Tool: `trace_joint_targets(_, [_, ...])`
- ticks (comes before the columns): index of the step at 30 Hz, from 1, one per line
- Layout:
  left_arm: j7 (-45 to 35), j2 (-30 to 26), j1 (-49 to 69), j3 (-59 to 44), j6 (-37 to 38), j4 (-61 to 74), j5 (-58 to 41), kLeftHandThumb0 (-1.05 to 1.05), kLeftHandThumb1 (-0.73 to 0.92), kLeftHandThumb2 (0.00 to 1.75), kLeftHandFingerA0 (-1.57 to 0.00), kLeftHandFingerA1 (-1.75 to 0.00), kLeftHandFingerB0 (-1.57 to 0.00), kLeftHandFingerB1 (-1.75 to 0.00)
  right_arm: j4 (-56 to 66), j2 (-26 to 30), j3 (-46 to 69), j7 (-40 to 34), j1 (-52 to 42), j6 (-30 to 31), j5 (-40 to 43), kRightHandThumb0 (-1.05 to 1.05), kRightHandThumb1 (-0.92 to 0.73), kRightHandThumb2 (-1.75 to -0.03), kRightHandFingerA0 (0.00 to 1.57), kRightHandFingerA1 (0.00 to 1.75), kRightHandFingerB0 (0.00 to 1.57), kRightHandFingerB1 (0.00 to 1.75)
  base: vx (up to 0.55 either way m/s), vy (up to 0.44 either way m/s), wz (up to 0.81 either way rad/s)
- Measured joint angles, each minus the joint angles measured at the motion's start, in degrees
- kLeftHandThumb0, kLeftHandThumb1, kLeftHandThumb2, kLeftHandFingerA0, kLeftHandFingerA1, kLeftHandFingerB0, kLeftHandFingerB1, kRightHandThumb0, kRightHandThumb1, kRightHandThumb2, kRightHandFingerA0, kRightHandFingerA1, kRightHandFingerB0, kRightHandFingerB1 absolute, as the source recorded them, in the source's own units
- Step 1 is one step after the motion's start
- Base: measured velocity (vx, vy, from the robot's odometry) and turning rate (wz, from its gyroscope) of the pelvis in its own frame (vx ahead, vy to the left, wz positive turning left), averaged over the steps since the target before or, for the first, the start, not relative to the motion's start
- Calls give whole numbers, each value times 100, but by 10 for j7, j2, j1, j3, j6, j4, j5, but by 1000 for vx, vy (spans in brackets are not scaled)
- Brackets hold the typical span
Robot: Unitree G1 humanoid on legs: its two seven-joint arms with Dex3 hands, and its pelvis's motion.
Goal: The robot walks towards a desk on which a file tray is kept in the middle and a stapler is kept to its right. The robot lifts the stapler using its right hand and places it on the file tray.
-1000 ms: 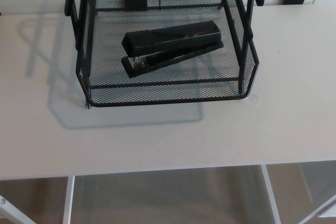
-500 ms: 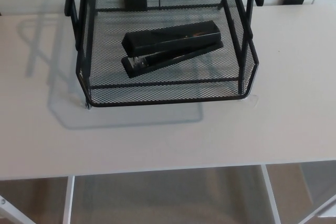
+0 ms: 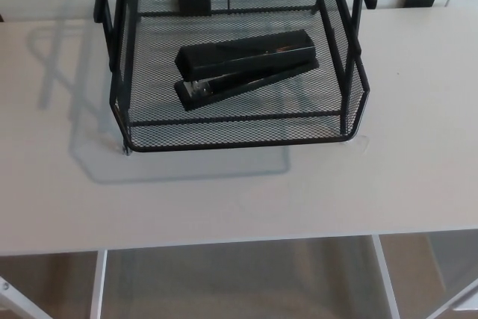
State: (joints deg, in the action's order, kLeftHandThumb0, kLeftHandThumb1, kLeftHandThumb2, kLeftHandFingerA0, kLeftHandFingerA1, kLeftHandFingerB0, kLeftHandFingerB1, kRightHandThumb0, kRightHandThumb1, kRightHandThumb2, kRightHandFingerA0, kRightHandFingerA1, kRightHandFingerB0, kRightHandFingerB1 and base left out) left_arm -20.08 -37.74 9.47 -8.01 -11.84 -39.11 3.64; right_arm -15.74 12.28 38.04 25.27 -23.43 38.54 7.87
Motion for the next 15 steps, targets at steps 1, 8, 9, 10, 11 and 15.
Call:
trace_joint_targets(1, [0,0,0,0,0,0,0,-80,92,74,-28,-49,-15,-35,-7,2,-2,-1,1,-3,2,-59,-32,-66,23,72,15,58,0,0,0])
trace_joint_targets(8, [0,0,-1,0,0,-2,-1,-78,77,109,-25,-55,-13,-45,17,9,-16,-7,-11,-9,16,-33,-23,-85,21,64,8,56,0,0,0])
trace_joint_targets(9, [0,0,-1,0,0,-2,-1,-79,92,73,-36,-60,-20,-35,19,10,-16,-8,-12,-9,18,-56,-35,-65,19,73,12,61,0,0,0])
trace_joint_targets(10, [0,0,-1,0,-2,-1,-1,-78,76,109,-25,-59,-10,-46,25,10,-16,-10,-13,-7,21,-57,-34,-65,18,73,12,60,0,0,0])
trace_joint_targets(11, [0,0,-1,-2,-4,0,-1,-78,77,110,-24,-57,-9,-45,31,10,-16,-12,-15,-7,23,-58,-34,-66,17,72,12,60,0,0,0])
trace_joint_targets(15, [-1,0,1,-4,-5,6,-3,-81,92,75,-28,-47,-16,-35,40,10,-17,-16,-20,-7,29,-57,-37,-67,14,71,11,59,0,0,0])
